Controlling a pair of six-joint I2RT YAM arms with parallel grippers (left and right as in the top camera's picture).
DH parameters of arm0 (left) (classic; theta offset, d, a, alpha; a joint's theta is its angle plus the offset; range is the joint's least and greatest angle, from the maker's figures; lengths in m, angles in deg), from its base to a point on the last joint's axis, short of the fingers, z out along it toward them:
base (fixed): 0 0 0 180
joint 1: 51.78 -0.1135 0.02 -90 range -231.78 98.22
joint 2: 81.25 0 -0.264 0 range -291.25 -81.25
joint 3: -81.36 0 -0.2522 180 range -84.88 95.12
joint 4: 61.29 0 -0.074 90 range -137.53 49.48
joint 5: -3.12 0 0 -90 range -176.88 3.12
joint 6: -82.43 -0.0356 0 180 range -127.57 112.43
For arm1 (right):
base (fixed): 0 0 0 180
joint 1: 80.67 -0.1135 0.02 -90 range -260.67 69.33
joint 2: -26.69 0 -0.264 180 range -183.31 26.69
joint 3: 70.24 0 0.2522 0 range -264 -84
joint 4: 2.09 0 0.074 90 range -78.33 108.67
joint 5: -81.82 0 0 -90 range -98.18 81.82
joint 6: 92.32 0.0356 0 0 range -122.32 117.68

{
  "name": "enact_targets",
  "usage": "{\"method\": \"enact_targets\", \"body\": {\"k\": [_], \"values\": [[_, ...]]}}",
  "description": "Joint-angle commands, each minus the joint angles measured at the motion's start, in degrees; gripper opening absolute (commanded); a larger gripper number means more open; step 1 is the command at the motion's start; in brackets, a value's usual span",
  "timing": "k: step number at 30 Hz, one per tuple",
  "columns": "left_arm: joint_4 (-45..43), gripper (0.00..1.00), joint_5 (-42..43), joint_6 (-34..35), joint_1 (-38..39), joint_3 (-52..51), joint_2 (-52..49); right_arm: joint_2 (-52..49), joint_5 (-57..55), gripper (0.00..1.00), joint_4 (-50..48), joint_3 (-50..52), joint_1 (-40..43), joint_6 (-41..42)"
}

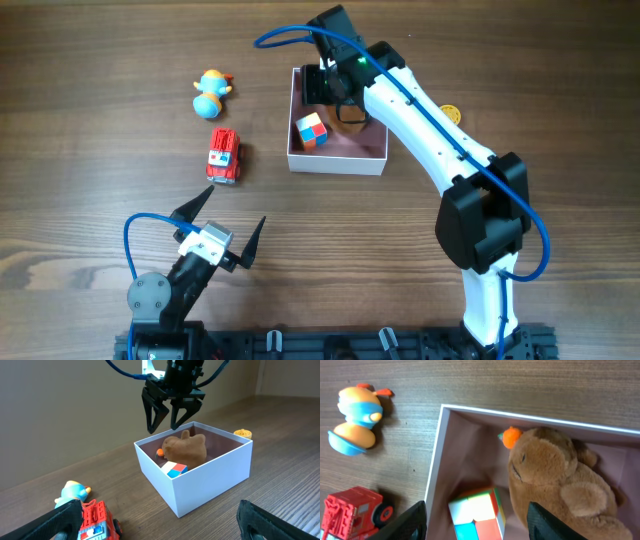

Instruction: Pack container

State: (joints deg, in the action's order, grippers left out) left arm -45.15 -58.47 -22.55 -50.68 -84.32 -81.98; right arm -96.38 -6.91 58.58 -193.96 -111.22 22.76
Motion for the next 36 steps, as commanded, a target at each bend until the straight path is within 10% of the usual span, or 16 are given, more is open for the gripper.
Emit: {"method": "enact_targets", "body": {"k": [1, 17, 36], "values": [[0.0, 1.00, 0.3, -0.9, -0.3, -0.2, 0.5, -0.7, -0.3, 0.62, -1.2, 0.0, 0.1, 0.3], [0.0, 1.00, 0.3, -0.9, -0.3, -0.2, 0.5, 8.2, -6.9, 1.00, 29.2, -12.9, 28.6, -14.8], [0.0, 1.00, 0.3, -0.9, -0.3, -0.2, 0.5, 8.2, -6.6, 1.00, 5.9, 12.2, 36.4, -12.7]]}}
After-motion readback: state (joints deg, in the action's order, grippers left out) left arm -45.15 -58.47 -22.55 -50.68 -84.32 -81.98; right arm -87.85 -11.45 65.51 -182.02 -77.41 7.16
